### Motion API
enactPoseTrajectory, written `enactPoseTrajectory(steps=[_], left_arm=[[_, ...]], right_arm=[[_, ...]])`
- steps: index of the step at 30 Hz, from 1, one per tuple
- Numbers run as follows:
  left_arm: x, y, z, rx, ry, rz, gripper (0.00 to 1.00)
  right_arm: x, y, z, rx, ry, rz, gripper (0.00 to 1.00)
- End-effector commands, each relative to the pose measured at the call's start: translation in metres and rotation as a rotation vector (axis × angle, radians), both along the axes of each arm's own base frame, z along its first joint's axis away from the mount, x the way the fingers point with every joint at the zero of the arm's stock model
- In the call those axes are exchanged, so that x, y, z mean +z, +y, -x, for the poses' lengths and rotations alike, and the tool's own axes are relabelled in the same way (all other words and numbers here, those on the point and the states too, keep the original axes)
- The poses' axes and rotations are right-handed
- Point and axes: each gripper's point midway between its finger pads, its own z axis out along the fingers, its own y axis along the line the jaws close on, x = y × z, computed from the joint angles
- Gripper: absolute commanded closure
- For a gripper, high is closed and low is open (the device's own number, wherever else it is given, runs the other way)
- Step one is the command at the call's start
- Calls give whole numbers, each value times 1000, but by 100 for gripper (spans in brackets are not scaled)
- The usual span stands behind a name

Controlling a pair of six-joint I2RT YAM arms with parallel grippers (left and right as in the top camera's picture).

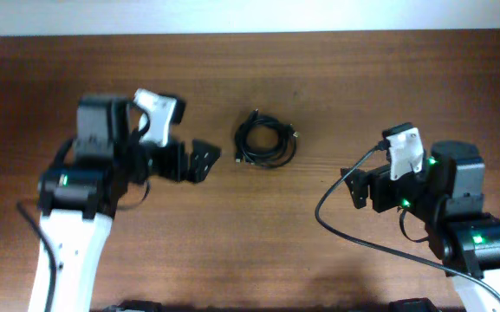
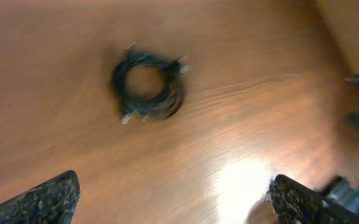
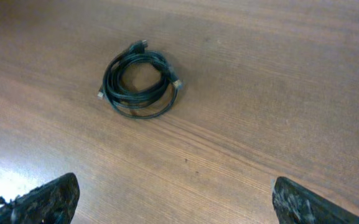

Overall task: Untangle cables
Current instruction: 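Move the left gripper forward over the coiled black cables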

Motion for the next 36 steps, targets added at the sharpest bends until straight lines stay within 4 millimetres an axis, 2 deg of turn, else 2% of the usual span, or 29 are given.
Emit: enactPoseTrajectory(steps=[1,3,5,11,14,18,21,25,29,32,36], left_arm=[[32,-26,-13,-125,-89,-21,1],[31,-23,-26,-71,-61,-120,1],[26,-19,-36,-31,3,-204,1],[24,-21,-72,-19,104,-248,1],[23,-27,-72,-45,127,-231,1],[22,-26,-74,-41,117,-250,1],[5,-10,-78,8,156,-347,1],[-36,-12,-99,-1,238,-389,1],[-66,-18,-110,-22,296,-408,1],[-67,-30,-114,-40,268,-405,1],[-64,-42,-115,-62,234,-417,1]], right_arm=[[2,3,-6,-7,7,96,2],[-1,14,-4,27,22,94,2],[-3,15,-5,9,29,107,2],[-3,17,-3,16,26,114,2],[1,30,0,73,24,59,2],[2,31,-3,77,11,60,2],[-2,31,-4,78,25,64,2],[-8,32,-8,93,36,82,2],[-6,24,-34,42,-32,147,2],[-7,23,-57,16,-81,172,2],[-4,6,-98,-119,-162,244,2]])
